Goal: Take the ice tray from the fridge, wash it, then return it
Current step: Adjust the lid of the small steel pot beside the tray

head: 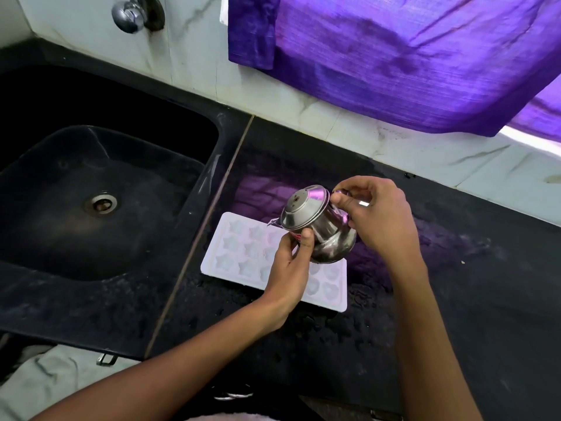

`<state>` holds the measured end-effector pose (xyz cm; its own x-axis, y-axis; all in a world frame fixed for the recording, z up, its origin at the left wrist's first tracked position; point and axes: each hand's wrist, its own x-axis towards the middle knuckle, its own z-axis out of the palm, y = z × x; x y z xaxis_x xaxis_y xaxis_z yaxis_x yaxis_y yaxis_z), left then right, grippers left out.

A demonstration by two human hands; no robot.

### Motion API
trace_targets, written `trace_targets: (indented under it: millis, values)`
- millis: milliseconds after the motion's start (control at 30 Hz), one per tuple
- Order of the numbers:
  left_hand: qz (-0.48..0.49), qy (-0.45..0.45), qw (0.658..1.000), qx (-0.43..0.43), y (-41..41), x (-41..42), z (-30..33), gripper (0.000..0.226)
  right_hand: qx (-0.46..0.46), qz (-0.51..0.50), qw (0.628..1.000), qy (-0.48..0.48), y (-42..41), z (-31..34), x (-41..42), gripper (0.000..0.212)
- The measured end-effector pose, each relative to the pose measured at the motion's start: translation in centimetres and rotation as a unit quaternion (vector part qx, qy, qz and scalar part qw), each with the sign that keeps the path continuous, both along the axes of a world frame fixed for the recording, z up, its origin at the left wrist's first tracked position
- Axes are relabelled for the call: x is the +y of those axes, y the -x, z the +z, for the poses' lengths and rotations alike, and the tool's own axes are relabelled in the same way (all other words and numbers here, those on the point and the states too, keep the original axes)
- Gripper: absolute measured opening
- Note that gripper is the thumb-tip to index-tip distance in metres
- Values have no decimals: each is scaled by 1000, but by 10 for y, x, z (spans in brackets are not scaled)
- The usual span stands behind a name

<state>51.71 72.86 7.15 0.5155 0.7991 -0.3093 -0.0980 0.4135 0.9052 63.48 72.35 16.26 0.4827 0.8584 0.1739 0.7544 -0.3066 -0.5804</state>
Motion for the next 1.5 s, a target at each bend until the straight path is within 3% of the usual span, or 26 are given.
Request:
trace_targets:
  millis: [500,933,1133,1500]
  values:
    - [9,-57,998,9,-2,-3,3,35,56,23,998,-33,-6,2,-4,10]
    - [24,-72,995,62,-9,-17,-13,42,-29,56,998,27,5,-3,-5,11]
    - [22,-61,995,80,-8,-19,-13,24,-40,61,996,43,8,-3,-4,9]
    - [14,-68,995,67,-6,-22,-12,29,-54,65,995,52,10,1,-7,9]
